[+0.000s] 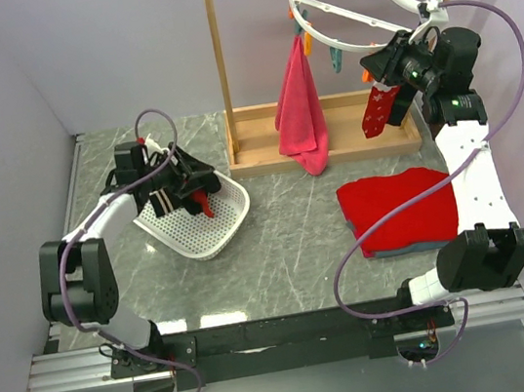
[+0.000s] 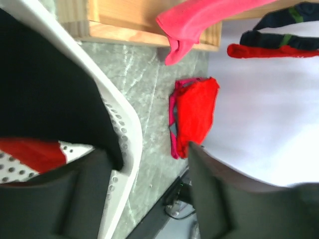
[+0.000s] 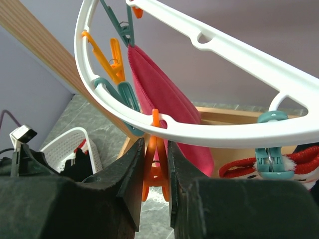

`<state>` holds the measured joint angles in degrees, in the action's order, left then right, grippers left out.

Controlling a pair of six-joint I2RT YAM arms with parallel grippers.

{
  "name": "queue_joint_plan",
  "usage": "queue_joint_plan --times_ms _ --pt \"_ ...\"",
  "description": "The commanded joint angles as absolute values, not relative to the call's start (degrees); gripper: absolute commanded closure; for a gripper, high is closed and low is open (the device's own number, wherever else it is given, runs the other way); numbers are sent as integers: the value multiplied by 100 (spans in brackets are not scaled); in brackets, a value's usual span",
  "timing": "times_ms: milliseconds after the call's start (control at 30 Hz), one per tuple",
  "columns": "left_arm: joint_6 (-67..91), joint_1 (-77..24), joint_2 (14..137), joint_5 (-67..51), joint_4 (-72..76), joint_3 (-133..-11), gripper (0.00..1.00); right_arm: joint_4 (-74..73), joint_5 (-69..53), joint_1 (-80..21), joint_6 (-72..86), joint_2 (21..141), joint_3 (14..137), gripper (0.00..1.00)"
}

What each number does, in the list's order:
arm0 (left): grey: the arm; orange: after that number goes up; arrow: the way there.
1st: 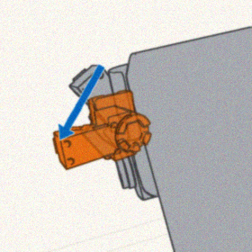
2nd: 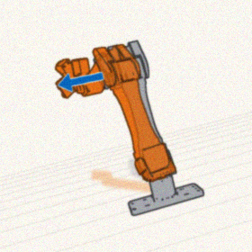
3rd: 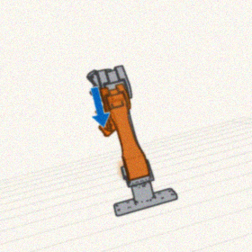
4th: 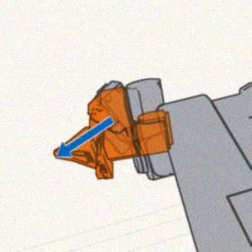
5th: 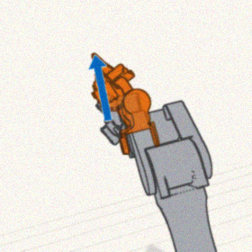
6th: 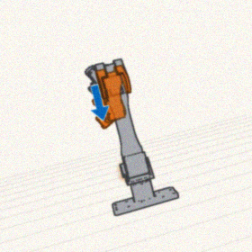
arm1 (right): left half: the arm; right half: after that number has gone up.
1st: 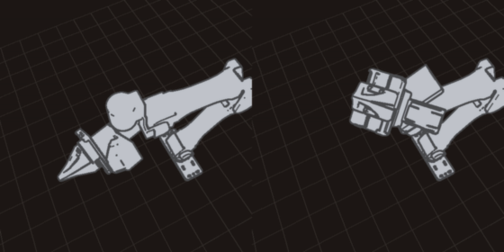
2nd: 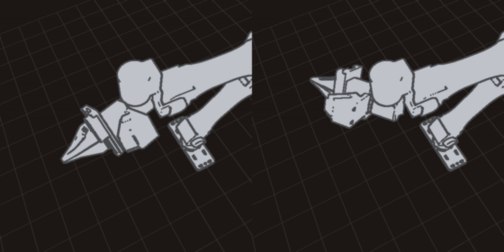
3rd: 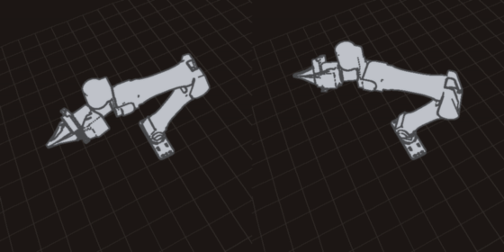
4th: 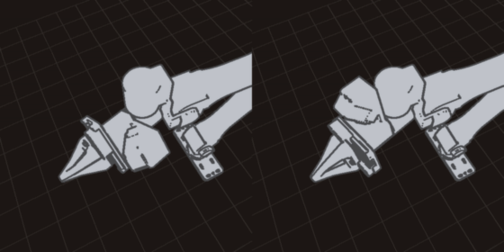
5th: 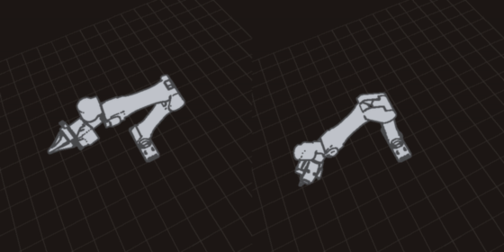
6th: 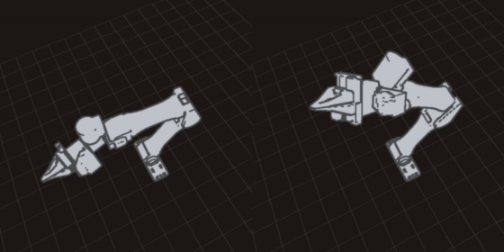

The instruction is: Remove the socks clipped to the hanger

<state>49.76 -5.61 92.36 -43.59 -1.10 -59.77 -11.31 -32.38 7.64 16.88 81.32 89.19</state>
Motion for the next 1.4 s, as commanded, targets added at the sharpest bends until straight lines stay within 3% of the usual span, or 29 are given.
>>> queue_joint_plan --times_ms 0,200,367,533,700,900,1133,1367 --pt "4790 -536 8693 -3955 149 -5696 26 -1098 -3401 712 1714 8121 8965 99" --pt "4368 -790 7999 -3464 -448 -6020 8 -1230 -3287 686 1679 8121 9026 98" --pt "4420 -1344 7209 -2717 -45 -5924 10 -1353 -3191 624 1608 8086 9070 97" --pt "4737 -2257 7180 -2751 1632 -5458 18 -1424 -3155 554 1600 8016 9070 96" --pt "4044 -3547 8304 -2330 2258 -6291 18 -1599 -3077 405 1617 7989 9132 95" --pt "3341 -4262 10026 -1969 3688 -7399 12 -1705 -2945 185 1652 7919 9167 94" --pt "3147 -4350 12064 -2206 5202 -8708 8 -1723 -2944 62 1643 7866 9176 94" --pt "3164 -4438 13437 -2540 5449 -10351 11 -1679 -3058 53 1687 7849 9176 93"
